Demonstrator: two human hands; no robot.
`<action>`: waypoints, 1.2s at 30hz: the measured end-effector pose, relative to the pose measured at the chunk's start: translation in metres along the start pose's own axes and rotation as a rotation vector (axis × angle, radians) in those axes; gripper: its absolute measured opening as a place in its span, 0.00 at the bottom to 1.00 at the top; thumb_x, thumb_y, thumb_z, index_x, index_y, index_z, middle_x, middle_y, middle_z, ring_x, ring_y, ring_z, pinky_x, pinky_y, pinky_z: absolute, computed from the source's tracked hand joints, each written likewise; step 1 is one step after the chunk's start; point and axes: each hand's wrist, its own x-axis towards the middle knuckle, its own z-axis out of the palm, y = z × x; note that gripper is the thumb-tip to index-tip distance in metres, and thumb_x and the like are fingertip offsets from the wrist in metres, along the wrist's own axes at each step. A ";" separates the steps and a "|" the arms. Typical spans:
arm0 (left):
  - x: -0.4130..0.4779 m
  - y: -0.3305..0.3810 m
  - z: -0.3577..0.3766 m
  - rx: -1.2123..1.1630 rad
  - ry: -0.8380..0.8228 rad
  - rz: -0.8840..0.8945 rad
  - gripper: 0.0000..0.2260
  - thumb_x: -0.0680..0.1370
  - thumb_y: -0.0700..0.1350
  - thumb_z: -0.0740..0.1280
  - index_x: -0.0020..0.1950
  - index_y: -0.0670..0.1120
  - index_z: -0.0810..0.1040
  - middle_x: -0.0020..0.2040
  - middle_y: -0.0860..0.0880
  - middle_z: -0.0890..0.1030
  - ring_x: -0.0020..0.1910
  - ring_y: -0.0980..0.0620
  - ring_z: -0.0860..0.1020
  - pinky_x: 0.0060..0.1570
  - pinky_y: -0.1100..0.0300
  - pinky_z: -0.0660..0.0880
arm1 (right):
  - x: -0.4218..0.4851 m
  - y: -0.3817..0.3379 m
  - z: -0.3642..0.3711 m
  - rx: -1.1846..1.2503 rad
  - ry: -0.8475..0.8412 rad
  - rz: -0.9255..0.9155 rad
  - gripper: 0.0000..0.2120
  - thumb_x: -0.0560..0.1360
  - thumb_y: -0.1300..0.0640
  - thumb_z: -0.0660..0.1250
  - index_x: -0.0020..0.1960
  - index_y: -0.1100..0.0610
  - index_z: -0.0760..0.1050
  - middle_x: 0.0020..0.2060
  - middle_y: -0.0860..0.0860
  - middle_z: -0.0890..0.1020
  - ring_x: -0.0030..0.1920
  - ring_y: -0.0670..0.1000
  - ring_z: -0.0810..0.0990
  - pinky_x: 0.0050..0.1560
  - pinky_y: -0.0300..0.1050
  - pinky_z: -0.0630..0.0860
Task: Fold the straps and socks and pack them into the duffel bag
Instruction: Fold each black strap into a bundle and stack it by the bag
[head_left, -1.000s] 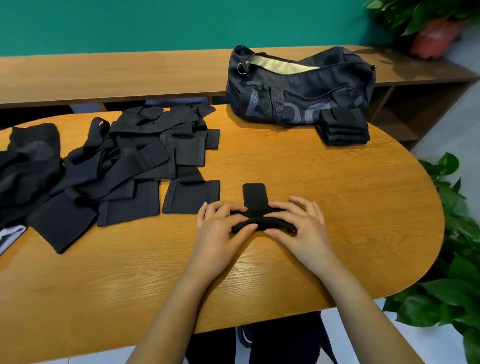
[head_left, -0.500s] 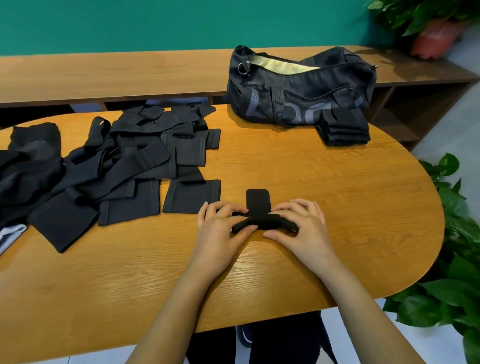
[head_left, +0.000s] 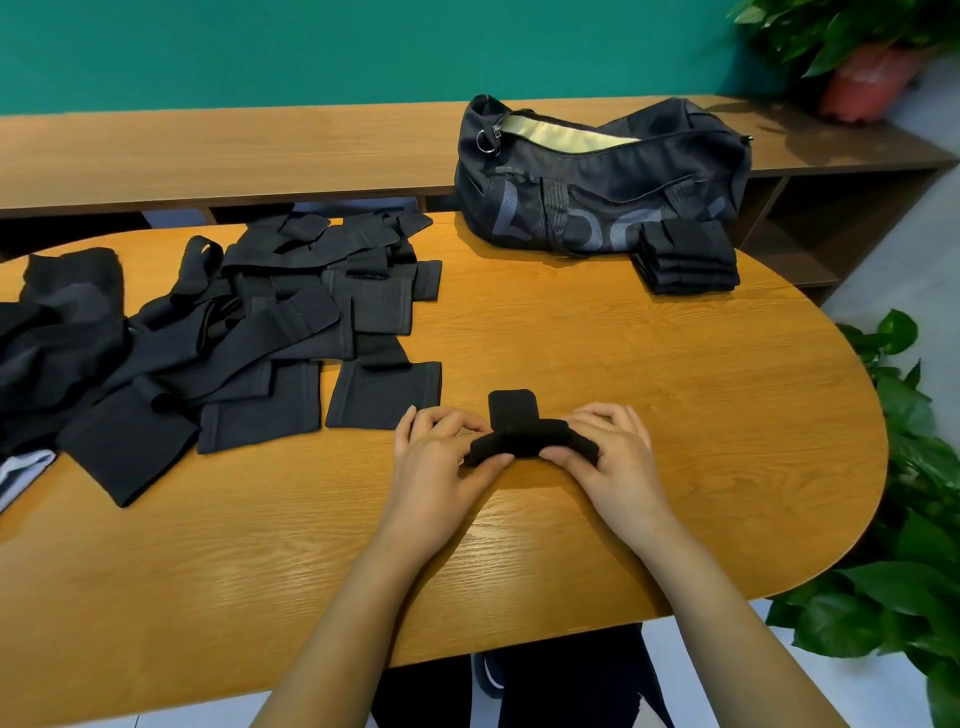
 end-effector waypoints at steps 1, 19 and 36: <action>0.000 0.000 0.000 -0.006 -0.001 -0.006 0.09 0.76 0.54 0.68 0.51 0.52 0.83 0.51 0.62 0.76 0.60 0.57 0.69 0.74 0.51 0.49 | 0.000 -0.001 -0.001 0.018 0.013 0.010 0.27 0.71 0.33 0.57 0.54 0.50 0.83 0.47 0.31 0.76 0.57 0.38 0.66 0.68 0.65 0.60; 0.000 0.001 -0.002 0.003 0.060 -0.084 0.19 0.77 0.56 0.64 0.67 0.55 0.71 0.65 0.58 0.71 0.67 0.59 0.63 0.72 0.50 0.58 | -0.001 -0.002 0.001 0.003 0.075 0.134 0.30 0.76 0.43 0.64 0.74 0.51 0.63 0.65 0.48 0.70 0.66 0.46 0.62 0.66 0.47 0.66; 0.027 -0.006 -0.017 0.439 -0.136 -0.055 0.37 0.74 0.69 0.31 0.78 0.59 0.57 0.77 0.57 0.60 0.78 0.50 0.49 0.68 0.39 0.25 | 0.046 -0.001 -0.011 -0.561 -0.255 -0.036 0.33 0.77 0.33 0.37 0.76 0.44 0.61 0.73 0.43 0.65 0.74 0.46 0.60 0.76 0.53 0.49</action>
